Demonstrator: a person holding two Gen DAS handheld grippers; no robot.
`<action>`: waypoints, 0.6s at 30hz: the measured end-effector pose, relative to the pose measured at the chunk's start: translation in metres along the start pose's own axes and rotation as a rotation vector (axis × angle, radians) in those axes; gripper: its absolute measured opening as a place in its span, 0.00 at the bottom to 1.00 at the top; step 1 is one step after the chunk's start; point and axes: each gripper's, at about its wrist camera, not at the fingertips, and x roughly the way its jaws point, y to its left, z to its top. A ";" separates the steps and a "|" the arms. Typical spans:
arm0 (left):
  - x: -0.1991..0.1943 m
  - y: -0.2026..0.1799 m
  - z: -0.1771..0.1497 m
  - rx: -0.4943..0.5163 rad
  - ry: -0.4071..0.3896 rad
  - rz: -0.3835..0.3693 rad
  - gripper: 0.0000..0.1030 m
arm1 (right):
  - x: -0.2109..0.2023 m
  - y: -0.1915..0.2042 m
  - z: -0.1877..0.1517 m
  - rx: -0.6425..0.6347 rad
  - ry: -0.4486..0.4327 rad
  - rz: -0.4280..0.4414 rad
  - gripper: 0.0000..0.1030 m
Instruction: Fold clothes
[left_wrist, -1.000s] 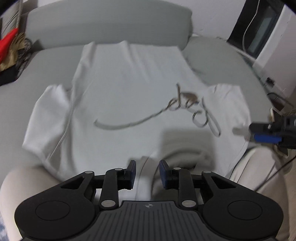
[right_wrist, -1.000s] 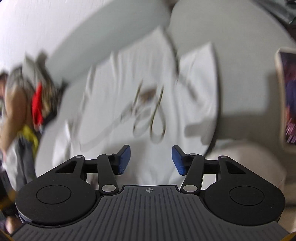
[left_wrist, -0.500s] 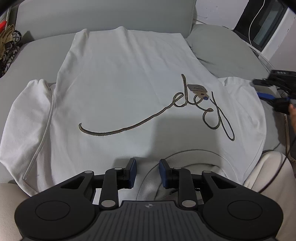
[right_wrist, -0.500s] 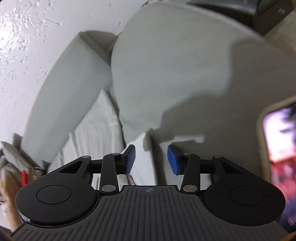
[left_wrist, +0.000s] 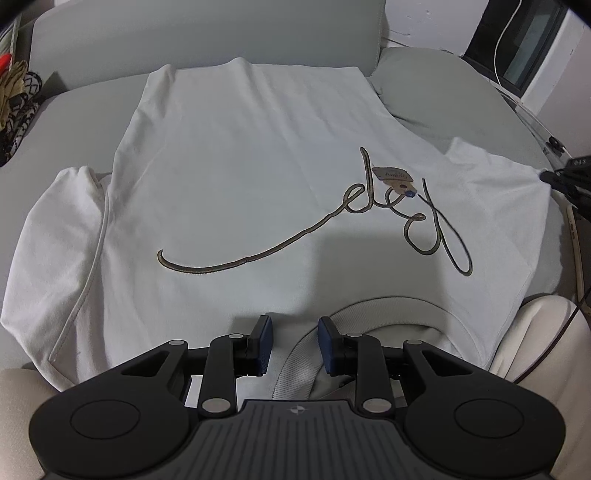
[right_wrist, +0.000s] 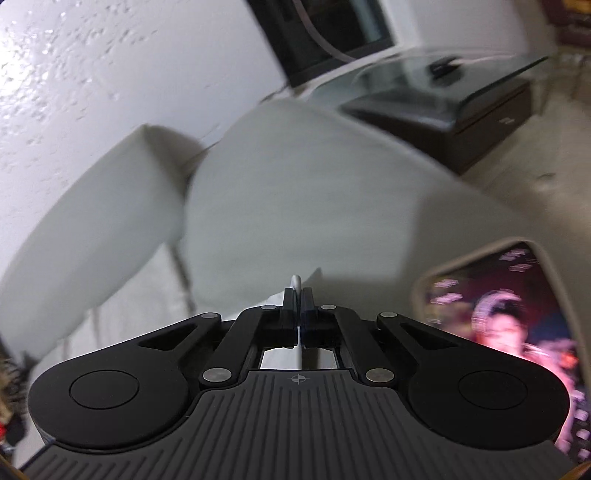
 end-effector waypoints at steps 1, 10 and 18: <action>0.000 0.000 0.000 0.002 -0.001 0.001 0.26 | 0.000 0.000 -0.003 -0.008 0.001 -0.020 0.00; -0.002 -0.002 -0.005 0.010 -0.023 0.010 0.26 | -0.022 -0.004 -0.003 0.023 -0.028 -0.174 0.02; -0.014 -0.006 -0.012 0.018 -0.018 -0.009 0.32 | -0.060 0.036 -0.017 -0.087 0.223 0.144 0.43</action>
